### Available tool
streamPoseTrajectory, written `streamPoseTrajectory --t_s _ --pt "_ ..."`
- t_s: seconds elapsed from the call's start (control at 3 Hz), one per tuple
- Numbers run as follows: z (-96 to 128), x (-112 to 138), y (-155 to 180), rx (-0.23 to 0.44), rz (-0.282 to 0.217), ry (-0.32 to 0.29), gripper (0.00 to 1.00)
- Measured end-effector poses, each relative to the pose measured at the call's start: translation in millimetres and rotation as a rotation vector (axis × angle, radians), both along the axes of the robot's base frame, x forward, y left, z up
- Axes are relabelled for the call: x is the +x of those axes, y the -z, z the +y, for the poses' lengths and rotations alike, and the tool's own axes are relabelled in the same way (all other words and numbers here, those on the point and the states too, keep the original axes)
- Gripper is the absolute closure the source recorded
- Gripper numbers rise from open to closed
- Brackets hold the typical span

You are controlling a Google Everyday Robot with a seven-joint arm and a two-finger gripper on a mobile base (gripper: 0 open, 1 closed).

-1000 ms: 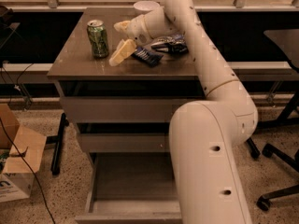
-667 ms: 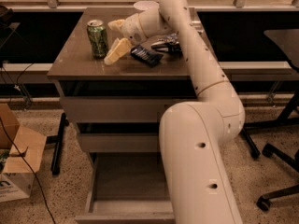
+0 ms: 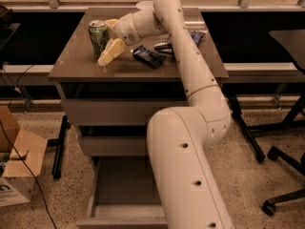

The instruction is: Place green can into bottom drawer

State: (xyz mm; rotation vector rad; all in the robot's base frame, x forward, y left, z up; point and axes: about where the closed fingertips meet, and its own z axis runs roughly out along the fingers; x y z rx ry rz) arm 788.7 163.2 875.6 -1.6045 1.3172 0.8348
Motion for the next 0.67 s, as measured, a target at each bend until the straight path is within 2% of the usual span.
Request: streamPoseTrajectory --t_s 0.67 --pt "33 -2 5 0.055 0.015 -0.046 0.00"
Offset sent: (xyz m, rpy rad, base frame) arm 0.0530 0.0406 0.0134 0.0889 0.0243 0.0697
